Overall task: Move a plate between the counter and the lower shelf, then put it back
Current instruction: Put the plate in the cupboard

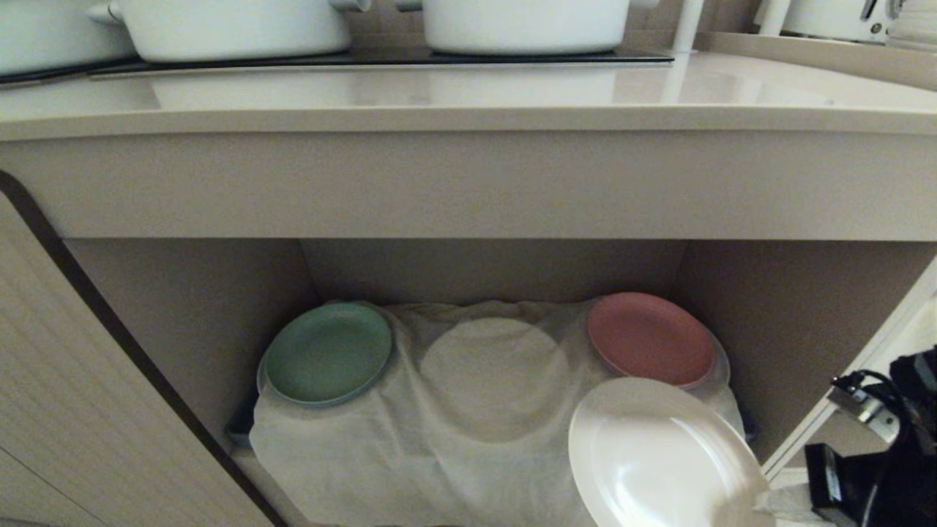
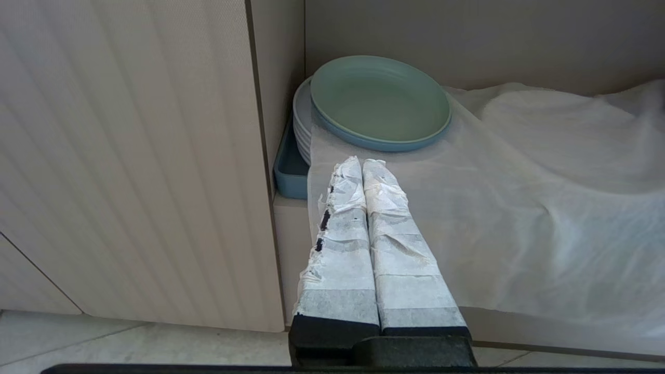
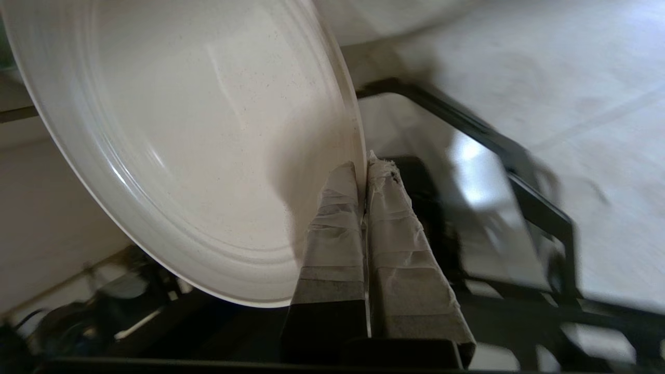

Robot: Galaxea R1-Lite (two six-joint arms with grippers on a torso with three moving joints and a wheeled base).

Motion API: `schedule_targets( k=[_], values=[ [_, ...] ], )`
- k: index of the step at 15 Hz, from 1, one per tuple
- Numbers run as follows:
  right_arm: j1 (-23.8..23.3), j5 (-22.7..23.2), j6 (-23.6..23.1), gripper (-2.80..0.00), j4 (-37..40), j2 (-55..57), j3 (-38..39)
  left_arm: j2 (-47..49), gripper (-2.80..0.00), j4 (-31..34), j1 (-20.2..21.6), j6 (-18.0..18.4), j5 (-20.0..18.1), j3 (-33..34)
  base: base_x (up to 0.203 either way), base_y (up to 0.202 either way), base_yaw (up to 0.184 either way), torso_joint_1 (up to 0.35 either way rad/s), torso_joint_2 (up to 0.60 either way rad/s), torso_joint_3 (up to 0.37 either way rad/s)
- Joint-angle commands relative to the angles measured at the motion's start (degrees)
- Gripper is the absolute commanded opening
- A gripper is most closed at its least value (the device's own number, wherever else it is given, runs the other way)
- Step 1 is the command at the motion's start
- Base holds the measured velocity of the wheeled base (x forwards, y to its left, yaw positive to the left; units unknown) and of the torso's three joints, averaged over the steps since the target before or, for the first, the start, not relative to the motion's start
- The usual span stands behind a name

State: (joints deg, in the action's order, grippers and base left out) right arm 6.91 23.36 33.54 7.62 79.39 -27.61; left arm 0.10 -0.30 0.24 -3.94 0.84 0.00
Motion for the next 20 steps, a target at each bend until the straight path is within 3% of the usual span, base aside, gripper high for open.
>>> schedule_targets(
  k=[1, 4, 9, 17, 20],
  values=[
    [0.24, 1.91, 0.14, -2.80, -4.17, 7.06, -0.08, -0.01, -2.80, -0.05, 0.02, -0.02, 0.04, 0.00, 0.000, 0.000, 0.000, 0.000, 0.00, 0.000],
    [2.21, 3.06, 0.11, -2.80, -8.35, 10.79, -0.88, -0.01, -2.80, -0.05, 0.02, -0.11, 0.04, 0.00, 0.000, 0.000, 0.000, 0.000, 0.00, 0.000],
    [8.13, 2.96, 0.19, -2.80, -8.76, 16.92, -8.21, -0.01, -2.80, -0.05, 0.02, -0.09, 0.04, 0.00, 0.000, 0.000, 0.000, 0.000, 0.00, 0.000],
    [11.35, 2.75, 0.39, -2.80, -8.44, 26.02, -17.25, -0.01, -2.80, -0.05, 0.02, -0.03, 0.04, 0.00, 0.000, 0.000, 0.000, 0.000, 0.00, 0.000],
    [12.86, 2.66, 2.64, -2.80, -8.10, 28.99, -22.24, -0.01, -2.80, -0.05, 0.02, -0.02, 0.04, 0.00, 0.000, 0.000, 0.000, 0.000, 0.00, 0.000]
  ],
)
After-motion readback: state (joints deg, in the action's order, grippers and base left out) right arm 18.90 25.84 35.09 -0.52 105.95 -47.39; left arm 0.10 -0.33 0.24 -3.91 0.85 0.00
